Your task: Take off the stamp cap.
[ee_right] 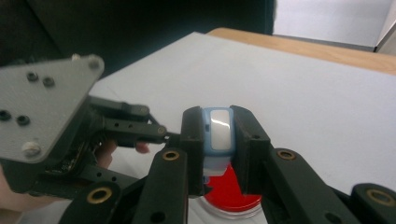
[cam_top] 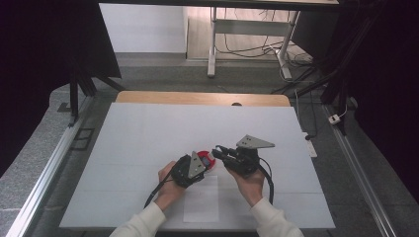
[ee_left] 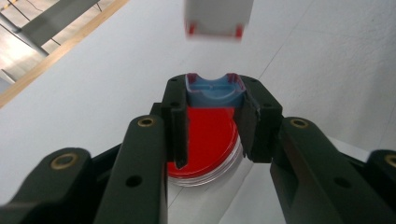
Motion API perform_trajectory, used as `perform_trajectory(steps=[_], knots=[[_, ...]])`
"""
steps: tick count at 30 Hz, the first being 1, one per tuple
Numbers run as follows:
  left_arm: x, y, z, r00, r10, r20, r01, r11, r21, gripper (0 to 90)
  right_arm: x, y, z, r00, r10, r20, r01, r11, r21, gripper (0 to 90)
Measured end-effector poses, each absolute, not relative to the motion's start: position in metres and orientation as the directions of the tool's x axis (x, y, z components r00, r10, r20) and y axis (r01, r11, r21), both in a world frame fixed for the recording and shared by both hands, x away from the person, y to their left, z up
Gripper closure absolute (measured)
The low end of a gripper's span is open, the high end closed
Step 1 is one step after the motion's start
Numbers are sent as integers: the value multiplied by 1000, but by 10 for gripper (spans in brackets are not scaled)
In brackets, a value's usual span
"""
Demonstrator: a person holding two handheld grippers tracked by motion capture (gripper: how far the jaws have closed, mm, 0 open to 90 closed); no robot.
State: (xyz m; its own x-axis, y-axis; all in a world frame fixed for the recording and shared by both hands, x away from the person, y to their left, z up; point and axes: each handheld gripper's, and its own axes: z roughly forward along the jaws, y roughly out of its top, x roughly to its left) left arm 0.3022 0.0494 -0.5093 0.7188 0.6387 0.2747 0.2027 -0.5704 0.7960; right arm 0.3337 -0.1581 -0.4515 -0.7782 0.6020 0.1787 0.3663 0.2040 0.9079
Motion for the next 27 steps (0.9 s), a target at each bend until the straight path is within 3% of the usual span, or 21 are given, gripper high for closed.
perform_trajectory(steps=[27], knots=[[293, 76, -501, 728, 660, 186, 250, -507, 825, 654, 336, -163, -451, -793, 582, 180, 359, 207, 910, 751]])
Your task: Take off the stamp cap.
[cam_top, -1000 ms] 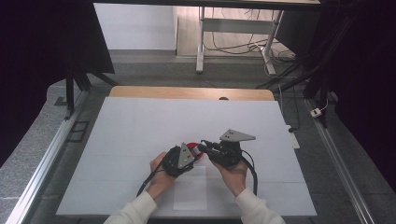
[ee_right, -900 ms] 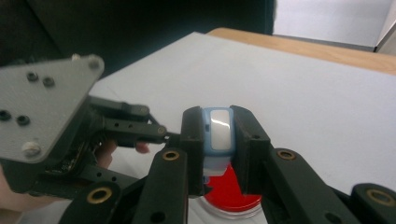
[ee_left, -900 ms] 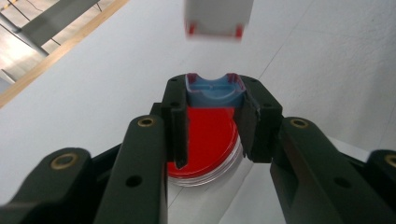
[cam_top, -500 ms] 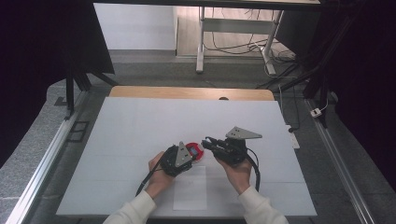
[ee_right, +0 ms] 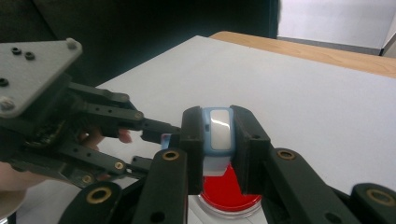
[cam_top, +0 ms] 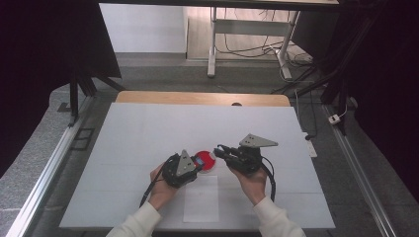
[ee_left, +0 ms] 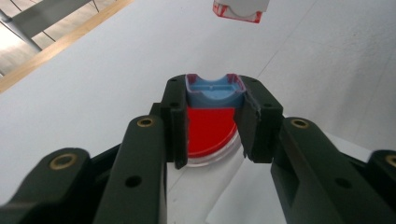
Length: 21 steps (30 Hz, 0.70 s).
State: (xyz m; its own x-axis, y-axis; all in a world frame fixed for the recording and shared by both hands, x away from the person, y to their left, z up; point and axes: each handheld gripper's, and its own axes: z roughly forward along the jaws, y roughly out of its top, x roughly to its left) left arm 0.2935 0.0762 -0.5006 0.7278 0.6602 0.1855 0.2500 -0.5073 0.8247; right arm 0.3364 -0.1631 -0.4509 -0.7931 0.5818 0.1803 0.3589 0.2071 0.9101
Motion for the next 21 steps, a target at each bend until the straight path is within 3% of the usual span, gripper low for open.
perform_trajectory(steps=[21], knots=[[260, 143, -496, 680, 727, 95, 328, -419, 847, 651, 338, -165, -452, -797, 581, 164, 350, 224, 910, 751]])
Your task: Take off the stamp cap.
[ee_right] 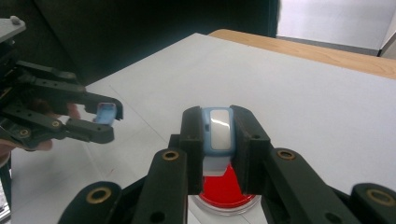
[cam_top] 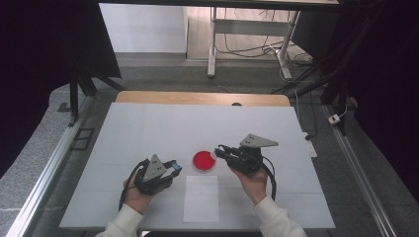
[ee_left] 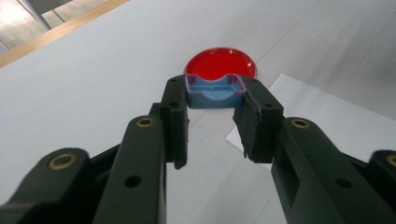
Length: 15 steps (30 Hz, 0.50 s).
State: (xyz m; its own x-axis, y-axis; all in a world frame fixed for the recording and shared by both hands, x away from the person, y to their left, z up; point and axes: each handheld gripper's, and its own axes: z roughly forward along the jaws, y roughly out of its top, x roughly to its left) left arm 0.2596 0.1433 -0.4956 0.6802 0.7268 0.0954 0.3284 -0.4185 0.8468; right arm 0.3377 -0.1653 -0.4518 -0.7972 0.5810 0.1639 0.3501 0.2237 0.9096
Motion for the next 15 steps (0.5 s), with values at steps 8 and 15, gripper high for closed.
perform_trajectory(steps=[8, 15], knots=[[243, 171, -500, 641, 764, 68, 364, -380, 850, 650, 338, -164, -454, -804, 574, 156, 346, 236, 908, 751], [232, 187, -502, 621, 782, 51, 385, -361, 850, 650, 338, -164, -454, -805, 575, 145, 337, 243, 910, 751]])
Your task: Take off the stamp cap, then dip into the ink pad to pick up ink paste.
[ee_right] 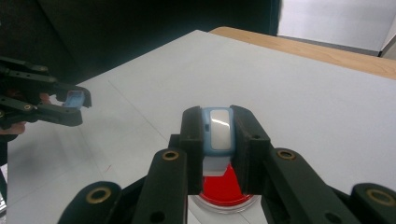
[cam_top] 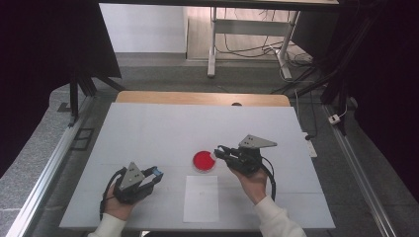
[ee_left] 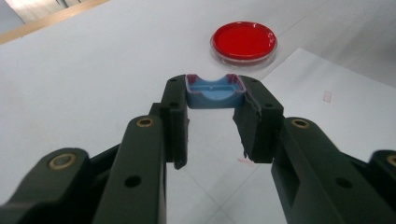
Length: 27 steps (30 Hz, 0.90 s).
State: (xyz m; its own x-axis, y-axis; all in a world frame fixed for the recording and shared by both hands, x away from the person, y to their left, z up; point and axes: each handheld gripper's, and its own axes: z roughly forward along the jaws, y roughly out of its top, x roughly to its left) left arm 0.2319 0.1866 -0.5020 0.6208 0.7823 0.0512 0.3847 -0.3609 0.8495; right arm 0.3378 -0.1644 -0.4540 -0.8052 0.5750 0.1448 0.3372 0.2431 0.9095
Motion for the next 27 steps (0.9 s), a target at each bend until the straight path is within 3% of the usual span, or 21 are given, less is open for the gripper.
perform_trajectory(steps=[11, 27], knots=[[219, 210, -507, 586, 810, 27, 416, -329, 848, 649, 339, -166, -453, -807, 576, 130, 323, 245, 914, 751], [224, 210, -508, 590, 807, 23, 425, -334, 842, 649, 339, -165, -448, -817, 567, 102, 296, 262, 919, 750]])
